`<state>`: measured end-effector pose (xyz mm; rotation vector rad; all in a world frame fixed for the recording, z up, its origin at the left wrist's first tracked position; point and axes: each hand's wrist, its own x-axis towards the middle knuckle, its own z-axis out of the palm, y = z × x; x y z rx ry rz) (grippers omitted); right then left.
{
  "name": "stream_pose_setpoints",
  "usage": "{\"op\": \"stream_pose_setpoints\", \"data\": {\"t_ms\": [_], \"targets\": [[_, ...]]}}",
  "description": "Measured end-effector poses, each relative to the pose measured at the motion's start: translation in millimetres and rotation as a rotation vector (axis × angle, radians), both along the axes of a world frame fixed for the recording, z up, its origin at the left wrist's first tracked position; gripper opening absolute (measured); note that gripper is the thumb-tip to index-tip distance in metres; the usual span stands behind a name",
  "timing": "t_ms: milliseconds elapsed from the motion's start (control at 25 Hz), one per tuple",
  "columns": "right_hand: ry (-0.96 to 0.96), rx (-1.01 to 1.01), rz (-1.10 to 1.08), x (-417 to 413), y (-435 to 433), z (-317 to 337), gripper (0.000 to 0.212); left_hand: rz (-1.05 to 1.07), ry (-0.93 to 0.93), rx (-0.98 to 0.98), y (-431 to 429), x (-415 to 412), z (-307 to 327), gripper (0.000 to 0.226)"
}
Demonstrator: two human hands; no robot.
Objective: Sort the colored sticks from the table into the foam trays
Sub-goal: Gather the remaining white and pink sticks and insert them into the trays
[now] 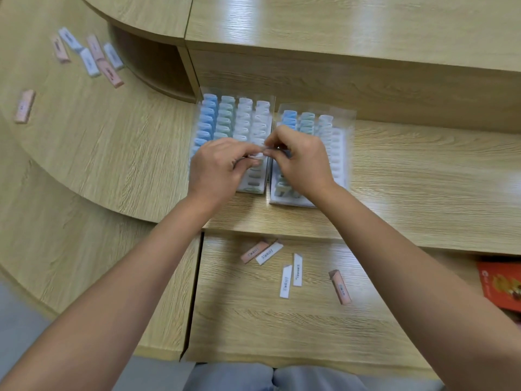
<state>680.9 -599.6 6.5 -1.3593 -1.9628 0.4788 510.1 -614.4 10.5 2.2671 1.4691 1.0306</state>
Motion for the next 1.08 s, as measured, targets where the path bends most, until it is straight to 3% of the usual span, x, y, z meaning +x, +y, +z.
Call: {"op": "stream_pose_setpoints", "data": {"t_ms": [360,560,960,1080], "targets": [[-0.174,0.071,0.051,-0.6,6.7,3.7,0.006,-0.049,0.258,0.197,1.8,-1.0,-9.9,0.011],[-0.184,0.115,0.060,1.5,5.0,3.2,0.010,0.043,0.148,0.206,-5.6,2.8,-6.9,0.014],[-0.196,0.099,0.095,-3.4,-1.4,12.7,0.022,0.016,0.322,0.269,1.3,-5.9,-1.5,0.018],[-0.129,0.136,0.018,8.6,-27.4,35.3,0.027,0.011,0.149,0.287,-18.8,-2.7,15.6,0.020]]}}
